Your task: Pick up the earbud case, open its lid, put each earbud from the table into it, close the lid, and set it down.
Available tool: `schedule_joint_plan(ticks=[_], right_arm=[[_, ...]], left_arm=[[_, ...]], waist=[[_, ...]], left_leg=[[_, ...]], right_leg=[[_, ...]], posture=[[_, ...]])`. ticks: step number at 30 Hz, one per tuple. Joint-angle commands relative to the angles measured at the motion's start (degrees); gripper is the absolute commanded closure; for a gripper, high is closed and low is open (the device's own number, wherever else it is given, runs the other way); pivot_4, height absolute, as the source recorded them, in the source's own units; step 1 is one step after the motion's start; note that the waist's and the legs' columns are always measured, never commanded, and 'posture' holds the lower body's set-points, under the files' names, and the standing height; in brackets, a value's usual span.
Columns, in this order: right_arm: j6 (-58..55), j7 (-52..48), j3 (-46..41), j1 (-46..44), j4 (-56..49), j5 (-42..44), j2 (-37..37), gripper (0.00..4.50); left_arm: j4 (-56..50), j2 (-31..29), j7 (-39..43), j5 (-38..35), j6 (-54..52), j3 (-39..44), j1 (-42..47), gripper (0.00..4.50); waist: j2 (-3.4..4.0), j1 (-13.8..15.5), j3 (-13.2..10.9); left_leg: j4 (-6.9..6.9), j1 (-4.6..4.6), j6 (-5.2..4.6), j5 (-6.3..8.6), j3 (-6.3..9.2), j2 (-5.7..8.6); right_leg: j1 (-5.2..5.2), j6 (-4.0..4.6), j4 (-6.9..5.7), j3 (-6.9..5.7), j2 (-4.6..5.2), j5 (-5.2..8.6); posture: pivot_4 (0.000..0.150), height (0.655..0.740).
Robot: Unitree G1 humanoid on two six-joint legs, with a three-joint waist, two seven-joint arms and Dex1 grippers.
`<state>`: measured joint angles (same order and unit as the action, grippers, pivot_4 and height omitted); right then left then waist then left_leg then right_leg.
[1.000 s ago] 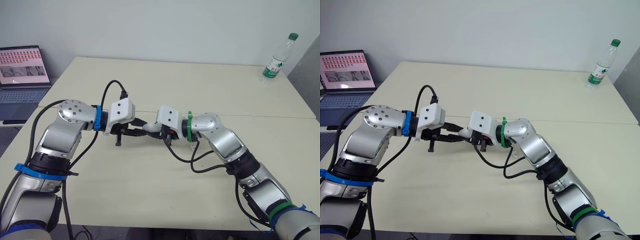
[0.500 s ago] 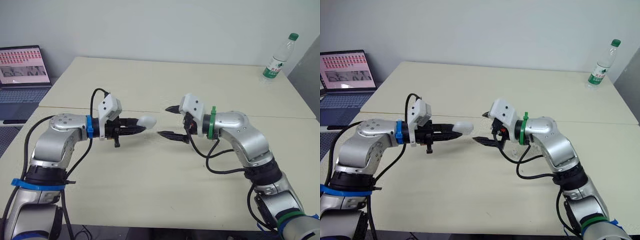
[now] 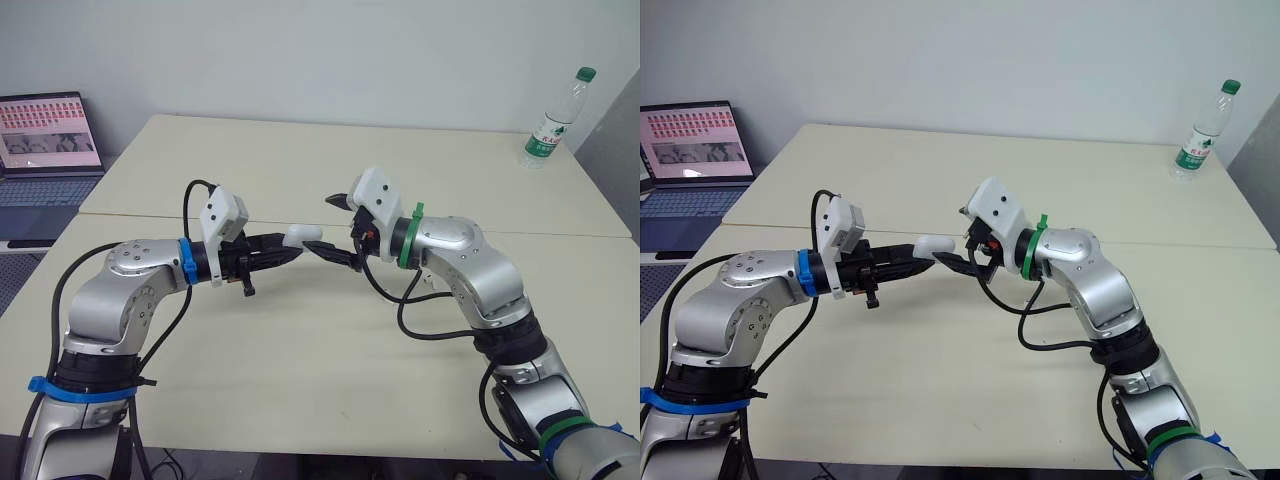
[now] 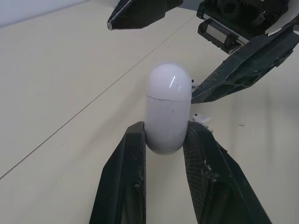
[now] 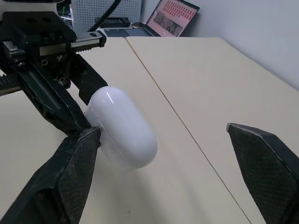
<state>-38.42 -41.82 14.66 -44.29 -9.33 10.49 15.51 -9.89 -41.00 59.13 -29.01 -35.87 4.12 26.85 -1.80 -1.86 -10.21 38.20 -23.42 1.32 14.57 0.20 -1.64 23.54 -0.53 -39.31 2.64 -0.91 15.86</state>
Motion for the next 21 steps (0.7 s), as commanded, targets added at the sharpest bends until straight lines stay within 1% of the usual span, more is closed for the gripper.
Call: schedule_joint_plan(ticks=[1, 10, 13, 16, 19, 21], right_arm=[[-1.44, 2.39, -4.7, -2.56, -0.38, 1.66, 0.12, 0.02], [-3.66, 1.31, -5.61, -3.47, -0.21, 4.21, 1.96, 0.02], [-5.46, 0.08, -6.14, -3.2, -1.2, 6.04, 3.25, 0.02], [-8.34, -2.02, -7.35, -1.48, -2.24, 8.58, 6.27, 0.02], [-8.36, -4.2, -5.73, 5.13, -3.28, 7.73, 12.38, 0.02], [-7.47, -4.25, -4.97, 9.0, -4.2, 7.26, 14.31, 0.02]], left_arm=[[-3.46, -0.36, 0.94, -1.73, 0.22, -0.17, -0.82, 3.74], [-4.18, 0.78, -0.71, -1.52, 0.53, -0.25, -1.48, 3.74], [-3.45, 1.88, -2.49, -0.74, 1.61, 0.42, -1.38, 3.74], [-2.29, 4.03, -6.5, 1.15, 4.68, 1.49, -1.36, 3.74], [-1.51, 8.08, -13.55, 4.61, 10.87, 2.99, -2.14, 3.74], [-1.64, 9.82, -16.73, 6.59, 13.67, 3.25, -2.92, 3.74]], waist=[[0.0, 0.02, 0.0], [0.0, 0.02, 0.0], [0.0, 0.02, 0.0], [0.0, 0.1, 0.0], [-0.02, 0.44, 0.01], [-0.03, 0.51, 0.02]], left_leg=[[0.0, 0.0, 0.0, 0.0, 0.0, 0.0], [-0.02, 0.01, 0.0, 0.0, -0.01, -0.01], [-0.03, 0.01, 0.0, 0.0, -0.02, -0.01], [-0.03, 0.0, 0.0, 0.0, -0.03, 0.01], [-0.03, -0.01, -0.01, 0.0, 0.04, 0.03], [-0.04, -0.03, -0.01, 0.01, 0.18, 0.05]], right_leg=[[0.0, 0.0, 0.01, 0.0, 0.0, 0.0], [0.0, 0.01, 0.01, 0.0, 0.0, 0.0], [0.0, 0.01, 0.02, 0.01, 0.0, 0.01], [-0.01, 0.01, 0.04, 0.02, 0.02, 0.01], [-0.09, 0.01, 0.18, 0.01, 0.07, 0.0], [-0.19, 0.01, 0.33, 0.03, 0.11, 0.0]], posture=[[0.15, 0.74], [0.15, 0.74], [0.15, 0.74], [0.15, 0.74], [0.15, 0.74], [0.15, 0.74]])
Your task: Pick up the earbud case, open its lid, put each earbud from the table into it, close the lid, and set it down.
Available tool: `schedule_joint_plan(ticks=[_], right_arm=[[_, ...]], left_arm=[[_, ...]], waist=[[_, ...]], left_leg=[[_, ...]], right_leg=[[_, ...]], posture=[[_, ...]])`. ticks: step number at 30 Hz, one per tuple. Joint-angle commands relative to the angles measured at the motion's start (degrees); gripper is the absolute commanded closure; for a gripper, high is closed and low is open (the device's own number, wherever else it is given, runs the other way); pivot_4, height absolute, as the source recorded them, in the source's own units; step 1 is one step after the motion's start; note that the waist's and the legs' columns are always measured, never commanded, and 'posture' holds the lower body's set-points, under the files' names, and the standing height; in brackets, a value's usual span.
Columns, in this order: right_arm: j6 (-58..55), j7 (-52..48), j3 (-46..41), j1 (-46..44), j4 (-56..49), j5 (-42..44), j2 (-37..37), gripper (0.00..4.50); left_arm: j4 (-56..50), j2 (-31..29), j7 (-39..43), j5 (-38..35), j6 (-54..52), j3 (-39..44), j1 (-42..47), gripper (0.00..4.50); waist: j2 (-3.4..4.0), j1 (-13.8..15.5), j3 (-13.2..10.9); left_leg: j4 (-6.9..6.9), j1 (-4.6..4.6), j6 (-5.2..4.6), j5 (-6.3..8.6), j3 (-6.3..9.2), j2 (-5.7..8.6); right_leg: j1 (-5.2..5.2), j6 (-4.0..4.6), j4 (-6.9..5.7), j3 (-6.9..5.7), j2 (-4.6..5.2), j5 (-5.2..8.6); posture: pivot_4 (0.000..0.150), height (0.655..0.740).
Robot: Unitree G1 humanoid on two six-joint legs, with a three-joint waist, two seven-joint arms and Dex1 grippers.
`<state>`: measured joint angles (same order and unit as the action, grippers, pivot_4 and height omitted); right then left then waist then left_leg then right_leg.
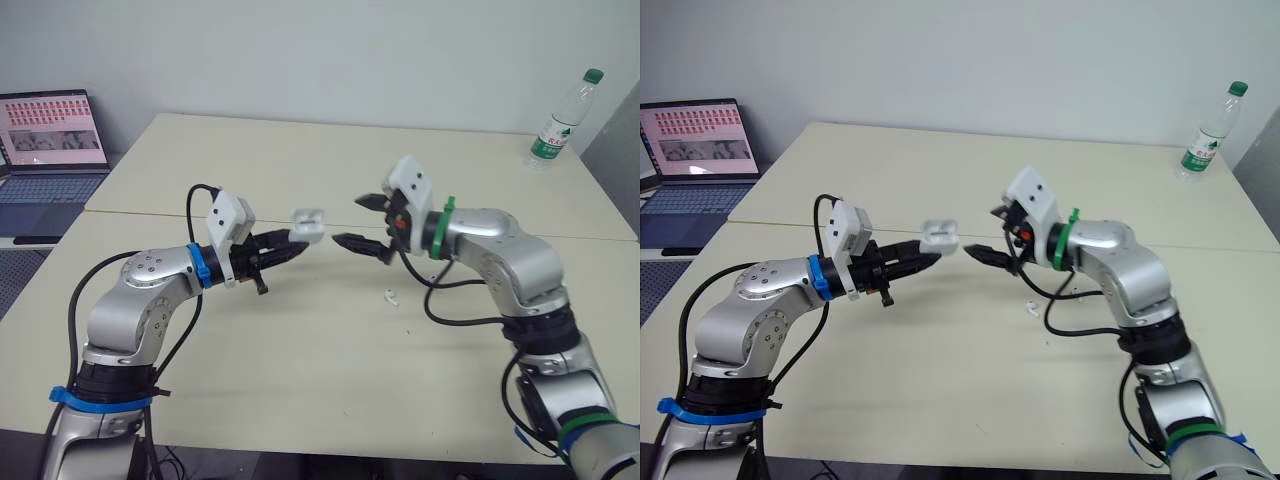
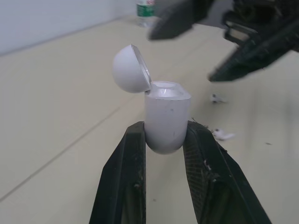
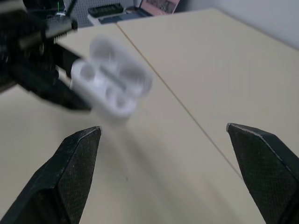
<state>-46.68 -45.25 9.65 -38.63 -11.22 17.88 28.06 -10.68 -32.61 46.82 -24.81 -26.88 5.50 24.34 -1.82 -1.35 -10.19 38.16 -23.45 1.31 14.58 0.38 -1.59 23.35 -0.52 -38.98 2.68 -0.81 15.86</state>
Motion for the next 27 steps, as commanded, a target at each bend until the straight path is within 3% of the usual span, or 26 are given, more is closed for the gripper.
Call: schedule_joint_plan(ticks=[1, 8, 11, 17, 27], right_arm=[[1.93, 0.18, 0.31, 6.17, -2.65, -0.81, 1.96, 0.02], [8.64, 9.9, 1.68, 19.71, -5.3, -6.85, -1.67, 0.02], [9.23, 12.69, 2.26, 21.54, -5.25, -8.59, -3.2, 0.6], [8.15, 15.0, 4.01, 22.48, -3.75, -11.34, -4.32, 2.76], [4.2, 15.52, 4.9, 25.33, -6.5, -12.92, -2.69, 2.76]], left_arm=[[-1.46, 2.44, -6.03, 3.18, 5.71, 1.91, -1.24, 3.74], [-4.57, 5.83, -12.16, 5.71, 8.76, 1.62, -5.85, 3.74], [-5.21, 5.99, -13.24, 6.14, 9.06, 1.64, -6.41, 3.74], [-4.67, 5.12, -12.51, 6.95, 10.29, 0.98, -6.29, 3.74], [-3.85, 5.01, -12.35, 7.16, 10.64, 1.13, -5.95, 3.74]], waist=[[0.0, -0.09, 0.0], [0.0, -0.59, 0.0], [0.0, -0.44, 0.0], [0.0, -0.34, 0.0], [-0.02, -0.33, 0.02]], left_leg=[[0.0, 0.0, 0.0, 0.0, -0.01, 0.02], [-0.04, 0.03, 0.01, -0.01, 0.02, -0.05], [-0.01, 0.05, 0.06, -0.07, 0.09, -0.04], [-0.02, 0.05, 0.17, -0.13, 0.16, 0.02], [-0.02, 0.06, 0.17, -0.13, 0.27, 0.02]], right_leg=[[-0.01, 0.0, 0.0, 0.02, 0.02, 0.0], [0.05, 0.0, -0.14, 0.06, -0.06, 0.0], [0.01, 0.0, -0.18, 0.02, -0.1, 0.0], [-0.06, -0.01, -0.1, 0.0, -0.1, 0.0], [-0.12, -0.01, -0.09, -0.09, -0.11, 0.0]], posture=[[0.15, 0.74], [0.15, 0.74], [0.15, 0.74], [0.15, 0.74], [0.15, 0.74]])
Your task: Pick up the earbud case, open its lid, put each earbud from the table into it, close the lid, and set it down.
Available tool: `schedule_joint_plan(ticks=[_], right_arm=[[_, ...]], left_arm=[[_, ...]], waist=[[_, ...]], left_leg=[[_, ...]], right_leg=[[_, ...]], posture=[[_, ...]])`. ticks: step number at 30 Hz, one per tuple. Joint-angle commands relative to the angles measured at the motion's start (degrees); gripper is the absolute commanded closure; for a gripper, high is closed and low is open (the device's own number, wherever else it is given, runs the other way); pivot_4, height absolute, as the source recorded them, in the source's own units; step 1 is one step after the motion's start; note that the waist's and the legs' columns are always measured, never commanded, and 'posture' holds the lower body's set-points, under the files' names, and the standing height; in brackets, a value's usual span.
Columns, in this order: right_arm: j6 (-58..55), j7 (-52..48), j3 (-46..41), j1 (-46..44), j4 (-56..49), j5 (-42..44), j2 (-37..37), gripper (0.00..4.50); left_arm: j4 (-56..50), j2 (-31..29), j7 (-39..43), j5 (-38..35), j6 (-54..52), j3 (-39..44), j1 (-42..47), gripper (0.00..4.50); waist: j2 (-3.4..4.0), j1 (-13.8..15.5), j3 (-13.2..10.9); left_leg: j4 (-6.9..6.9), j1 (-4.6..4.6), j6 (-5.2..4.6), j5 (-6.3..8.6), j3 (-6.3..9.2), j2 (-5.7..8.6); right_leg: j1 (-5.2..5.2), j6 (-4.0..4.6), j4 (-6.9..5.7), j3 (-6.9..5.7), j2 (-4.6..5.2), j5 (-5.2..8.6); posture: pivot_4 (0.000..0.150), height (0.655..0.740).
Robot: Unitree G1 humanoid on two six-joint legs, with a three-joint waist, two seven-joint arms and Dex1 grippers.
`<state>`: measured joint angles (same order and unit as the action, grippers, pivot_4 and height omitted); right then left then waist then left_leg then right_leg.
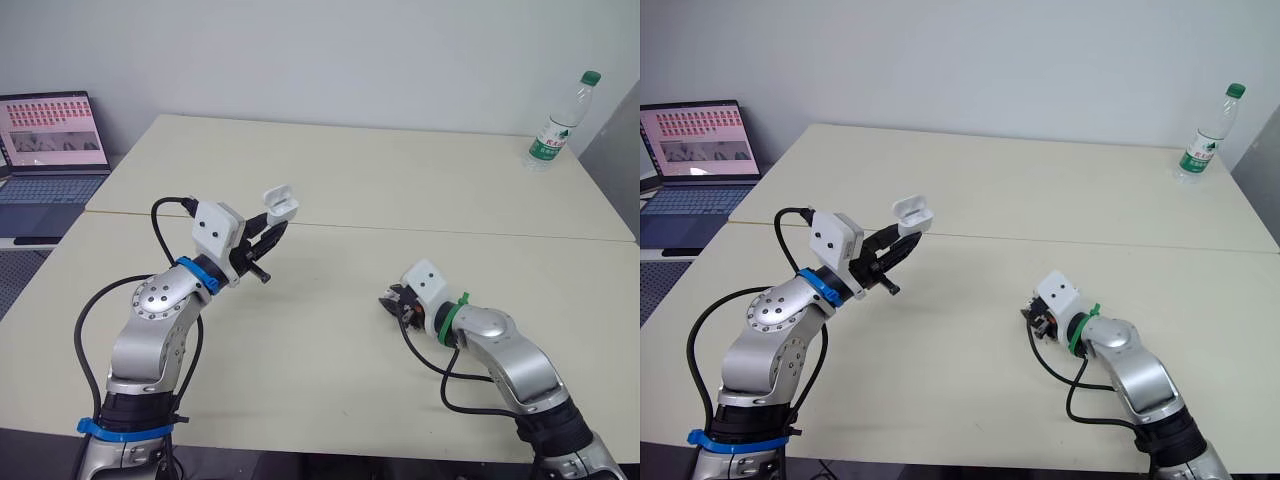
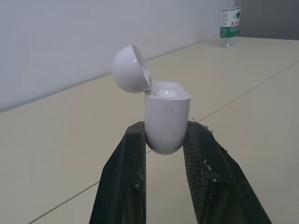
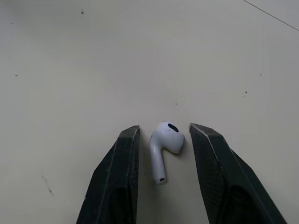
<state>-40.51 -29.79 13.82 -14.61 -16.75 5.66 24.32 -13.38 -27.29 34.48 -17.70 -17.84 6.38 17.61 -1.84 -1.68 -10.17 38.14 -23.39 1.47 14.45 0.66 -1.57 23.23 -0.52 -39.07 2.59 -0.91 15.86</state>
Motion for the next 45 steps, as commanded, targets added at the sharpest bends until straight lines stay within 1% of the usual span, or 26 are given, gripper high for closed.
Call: schedule_joint_plan(ticks=[1, 3, 6, 8, 12, 15, 18, 21, 23, 25, 27, 29, 31, 34, 36, 38, 39, 42, 45], right_arm=[[-2.11, -0.03, 0.79, 1.41, -1.14, -0.7, 1.15, 2.76], [-2.23, 0.01, 0.81, 1.5, -1.26, -0.69, 1.1, 2.76], [-2.35, 0.4, 0.93, 0.87, -0.47, -0.79, 0.46, 3.4], [-2.22, 0.45, 0.9, 0.35, 0.09, -0.63, 0.07, 4.05], [-1.63, 0.13, 0.66, -0.59, 1.98, -0.16, -0.69, 4.08], [-0.99, -2.28, -0.36, -0.86, 1.85, 0.55, 1.46, 4.08], [1.3, -11.32, -2.38, -0.56, -0.78, 3.32, 9.41, 4.08], [4.97, -21.56, -4.03, -0.59, -1.13, 4.98, 20.61, 4.08], [9.69, -29.94, -5.15, 0.19, 2.07, 4.81, 30.18, 4.08], [15.93, -35.38, -5.3, 1.15, 6.42, 3.68, 36.84, 4.08], [24.52, -39.33, -4.57, 1.59, 14.15, 0.55, 42.32, 4.08], [33.64, -41.58, -3.21, 1.09, 22.7, -3.33, 45.73, 4.08], [42.4, -42.21, -1.55, -0.1, 30.0, -7.39, 46.87, 4.08], [47.46, -43.1, -0.13, -1.69, 37.19, -10.45, 46.07, 4.08], [49.04, -43.11, 0.11, -2.57, 39.99, -11.38, 45.25, 4.08], [49.01, -43.09, -0.13, -3.24, 41.56, -11.63, 44.2, 3.35], [48.98, -43.01, -0.21, -3.46, 41.99, -11.81, 43.76, 3.1], [49.55, -43.08, -0.31, -3.55, 42.6, -12.39, 43.32, 2.09], [48.86, -43.69, -0.51, -3.49, 42.88, -12.48, 43.18, 2.09]], left_arm=[[-1.13, -0.3, 0.01, 0.07, 1.64, 0.22, 0.78, 3.74], [-1.04, -0.31, 0.05, 0.11, 1.78, 0.18, 0.82, 3.74], [-0.51, -0.33, 0.03, 0.25, 2.06, 0.1, 1.4, 3.74], [-0.2, -0.31, 0.02, 0.3, 2.2, 0.05, 1.76, 3.74], [0.0, -0.17, 0.17, 0.41, 2.52, -0.21, 1.82, 3.74], [-0.17, -0.05, 0.01, 0.34, 2.56, -0.36, 1.78, 3.74], [-0.3, 0.17, -0.11, 0.22, 3.0, -0.49, 1.56, 3.74], [0.47, 0.43, 0.25, 0.21, 4.27, -0.6, 1.35, 3.74], [1.35, 0.7, 0.53, 0.12, 5.61, -0.59, 1.52, 3.74], [2.27, 0.98, 0.44, 0.31, 7.03, -0.55, 1.84, 3.74], [3.58, 1.57, -0.25, 0.63, 8.65, -0.34, 2.51, 3.74], [4.8, 2.34, -0.95, 0.8, 10.15, -0.12, 3.07, 3.74], [5.59, 3.13, -1.75, 1.22, 11.18, -0.09, 3.48, 3.74], [5.71, 4.1, -2.71, 1.64, 11.95, -0.44, 3.44, 3.74], [4.94, 4.36, -2.74, 1.73, 12.0, -0.79, 2.73, 3.74], [4.13, 4.15, -2.43, 1.56, 11.89, -0.89, 1.69, 3.74], [3.96, 3.9, -2.28, 1.5, 11.88, -0.79, 1.33, 3.74], [3.7, 3.41, -2.18, 1.32, 11.75, -0.41, 0.95, 3.74], [3.7, 3.21, -2.28, 1.21, 11.56, -0.39, 1.19, 3.74]], waist=[[0.0, 0.0, 0.0], [0.0, 0.0, 0.0], [-0.01, 0.0, 0.01], [-0.02, 0.0, 0.02], [-0.03, -0.01, 0.04], [-0.03, -0.03, 0.04], [-0.02, 0.21, 0.04], [-0.03, 0.78, 0.03], [0.0, 0.92, 0.02], [-0.01, 1.01, 0.02], [-0.01, 1.16, 0.02], [-0.01, 1.17, 0.02], [-0.01, 1.09, 0.02], [-0.02, 0.81, 0.02], [-0.04, 0.71, 0.01], [-0.07, 0.66, 0.03], [-0.08, 0.67, 0.03], [-0.11, 0.86, 0.05], [-0.16, 1.2, 0.08]], left_leg=[[0.0, 0.0, 0.0, 0.0, 0.0, 0.0], [0.0, 0.0, 0.0, 0.0, 0.01, 0.0], [0.0, 0.01, 0.0, 0.0, 0.02, 0.0], [0.0, 0.05, 0.0, 0.0, 0.01, 0.0], [0.0, 0.12, 0.0, -0.01, -0.01, -0.01], [-0.01, 0.14, 0.0, -0.01, -0.03, -0.02], [0.0, 0.13, 0.0, 0.0, -0.05, 0.02], [0.01, 0.04, 0.0, 0.0, 0.0, 0.13], [0.03, 0.02, -0.01, 0.0, -0.03, 0.15], [0.01, 0.03, -0.02, 0.01, -0.05, 0.13], [0.0, 0.08, -0.02, 0.0, -0.07, 0.06], [-0.02, 0.17, -0.02, 0.0, -0.12, 0.0], [-0.07, 0.31, -0.04, -0.02, -0.34, -0.02], [-0.07, 0.57, -0.04, -0.02, -0.65, -0.07], [-0.04, 0.73, -0.04, -0.02, -0.67, -0.04], [-0.03, 1.04, -0.04, -0.01, -0.66, -0.02], [-0.03, 1.13, -0.04, -0.01, -0.64, -0.01], [0.02, 1.16, -0.04, -0.01, -0.6, 0.0], [0.01, 1.17, -0.04, -0.01, -0.58, -0.03]], right_leg=[[0.0, 0.0, 0.0, -0.01, 0.0, 0.0], [0.0, 0.0, 0.0, -0.02, 0.0, 0.0], [-0.02, 0.0, 0.0, -0.01, 0.0, 0.0], [-0.05, 0.0, 0.0, 0.0, 0.0, 0.0], [-0.09, 0.0, -0.02, 0.0, -0.02, 0.0], [-0.09, 0.0, -0.02, 0.02, -0.03, 0.0], [-0.09, -0.01, -0.01, 0.01, -0.01, 0.0], [-0.1, -0.01, 0.09, -0.02, 0.05, 0.0], [-0.09, -0.02, 0.12, -0.02, 0.08, 0.0], [-0.09, -0.02, 0.12, -0.04, 0.08, 0.0], [-0.09, -0.01, 0.1, -0.03, 0.04, 0.01], [-0.12, 0.0, 0.07, 0.0, -0.02, 0.01], [-0.13, 0.01, 0.03, 0.03, -0.03, 0.02], [-0.36, 0.0, 0.07, 0.13, -0.02, 0.02], [-0.61, -0.02, 0.12, 0.15, 0.01, 0.02], [-0.98, -0.04, 0.24, 0.15, 0.05, 0.02], [-1.04, -0.06, 0.24, 0.17, 0.08, 0.02], [-1.09, -0.09, 0.21, 0.18, 0.1, 0.0], [-1.12, -0.06, 0.2, 0.17, 0.09, 0.01]], posture=[[0.15, 0.74], [0.15, 0.74], [0.15, 0.74], [0.15, 0.74], [0.15, 0.74], [0.15, 0.74], [0.15, 0.74], [0.15, 0.74], [0.15, 0.74], [0.15, 0.74], [0.15, 0.74], [0.15, 0.74], [0.15, 0.74], [0.15, 0.74], [0.15, 0.74], [0.15, 0.74], [0.15, 0.74], [0.15, 0.74], [0.15, 0.74]])
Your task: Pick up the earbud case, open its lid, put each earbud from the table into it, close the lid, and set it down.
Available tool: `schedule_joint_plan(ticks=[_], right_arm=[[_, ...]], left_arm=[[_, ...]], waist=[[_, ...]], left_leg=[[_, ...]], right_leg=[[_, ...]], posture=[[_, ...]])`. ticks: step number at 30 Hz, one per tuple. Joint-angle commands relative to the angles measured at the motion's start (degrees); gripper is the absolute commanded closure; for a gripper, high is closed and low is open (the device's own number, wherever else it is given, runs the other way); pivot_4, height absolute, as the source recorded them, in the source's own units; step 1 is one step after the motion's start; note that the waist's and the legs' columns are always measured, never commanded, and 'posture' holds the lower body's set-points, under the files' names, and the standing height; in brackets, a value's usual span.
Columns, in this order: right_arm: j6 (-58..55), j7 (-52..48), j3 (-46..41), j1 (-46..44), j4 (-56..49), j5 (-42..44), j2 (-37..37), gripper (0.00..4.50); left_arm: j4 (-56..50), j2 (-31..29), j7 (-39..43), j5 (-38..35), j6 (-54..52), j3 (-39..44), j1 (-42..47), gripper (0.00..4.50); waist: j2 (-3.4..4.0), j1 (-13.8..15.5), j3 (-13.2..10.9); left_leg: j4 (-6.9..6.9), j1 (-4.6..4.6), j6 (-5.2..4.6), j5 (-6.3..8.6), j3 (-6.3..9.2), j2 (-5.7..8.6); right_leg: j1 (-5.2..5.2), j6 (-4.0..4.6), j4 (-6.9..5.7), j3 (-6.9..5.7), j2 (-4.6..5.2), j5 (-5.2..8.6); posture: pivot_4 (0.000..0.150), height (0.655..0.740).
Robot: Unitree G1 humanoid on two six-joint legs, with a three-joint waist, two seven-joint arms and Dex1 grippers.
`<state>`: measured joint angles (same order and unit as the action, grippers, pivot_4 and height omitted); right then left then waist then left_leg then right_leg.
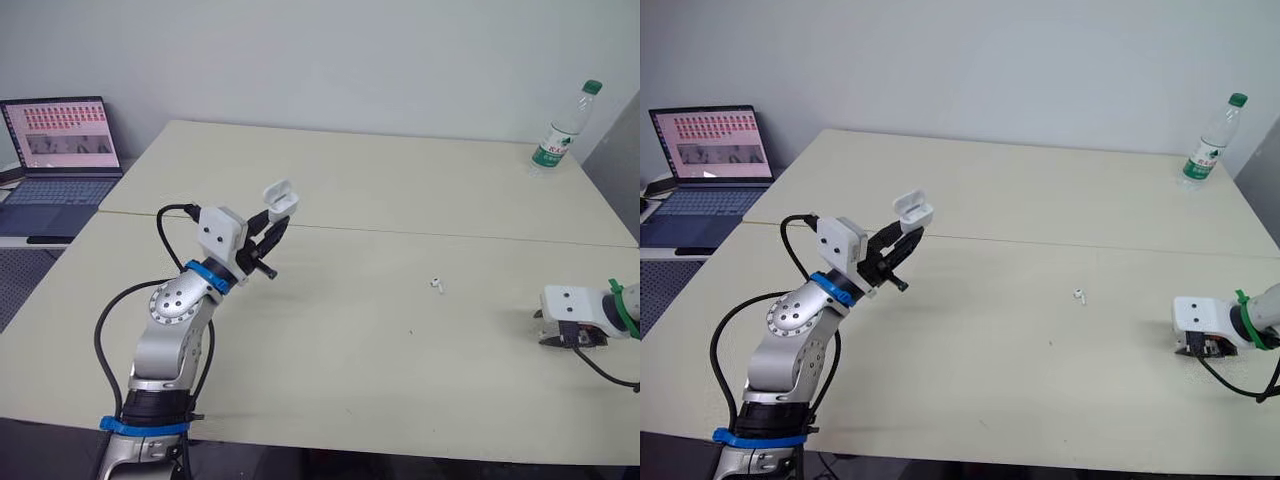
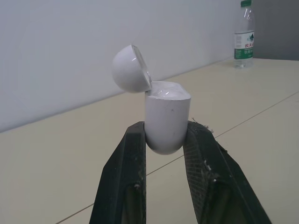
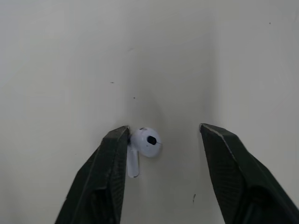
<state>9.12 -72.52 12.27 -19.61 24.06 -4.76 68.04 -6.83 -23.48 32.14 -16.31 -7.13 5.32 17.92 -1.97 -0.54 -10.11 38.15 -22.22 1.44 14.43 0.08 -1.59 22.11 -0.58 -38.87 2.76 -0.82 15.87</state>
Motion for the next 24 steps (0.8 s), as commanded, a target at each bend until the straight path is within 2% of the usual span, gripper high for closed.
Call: schedule_joint_plan(ticks=[1, 9, 12, 17, 24], right_arm=[[-1.35, -1.02, 0.92, 1.5, 2.1, -2.09, -0.59, 2.09], [-2.47, -1.01, 0.83, 0.79, 2.09, -3.41, -0.98, 2.09], [-2.96, -1.13, 1.1, 0.71, 1.22, -3.51, -1.69, 2.73], [-3.25, -1.44, 1.13, 0.69, 0.63, -3.78, -2.28, 4.39], [-7.41, -3.33, 0.06, -4.18, -1.01, -1.65, -4.83, 4.48]], left_arm=[[-2.81, -0.56, 0.01, -0.15, 0.83, 0.57, 1.01, 3.74], [-2.7, -0.18, -0.03, -0.13, 0.75, 0.0, 1.59, 3.74], [-2.59, -0.03, -0.08, -0.01, 0.72, -0.3, 2.06, 3.74], [-2.6, 0.03, -0.21, -0.03, 0.6, -0.46, 2.47, 3.74], [-2.99, -0.33, 0.32, -0.3, 0.57, -0.28, 1.4, 3.74]], waist=[[-0.04, 0.08, 0.03], [-0.15, 0.25, 0.09], [-0.21, 0.25, 0.13], [-0.4, 0.2, 0.25], [-0.4, -0.05, 0.24]], left_leg=[[-0.01, 0.0, 0.0, 0.0, 0.0, -0.01], [-0.01, 0.07, 0.0, 0.0, 0.03, 0.01], [-0.01, 0.08, 0.0, 0.0, 0.02, 0.0], [-0.01, 0.33, 0.0, 0.0, -0.1, -0.02], [-0.02, 0.41, 0.0, 0.0, -0.1, -0.05]], right_leg=[[0.0, 0.0, 0.0, 0.01, 0.0, 0.0], [-0.04, 0.0, 0.0, 0.01, 0.01, 0.0], [-0.04, 0.0, 0.0, 0.01, 0.01, 0.0], [-0.23, -0.03, 0.01, 0.07, 0.01, 0.0], [-0.3, -0.15, 0.03, 0.2, 0.01, 0.08]], posture=[[0.15, 0.74], [0.15, 0.74], [0.15, 0.74], [0.15, 0.74], [0.15, 0.74]])
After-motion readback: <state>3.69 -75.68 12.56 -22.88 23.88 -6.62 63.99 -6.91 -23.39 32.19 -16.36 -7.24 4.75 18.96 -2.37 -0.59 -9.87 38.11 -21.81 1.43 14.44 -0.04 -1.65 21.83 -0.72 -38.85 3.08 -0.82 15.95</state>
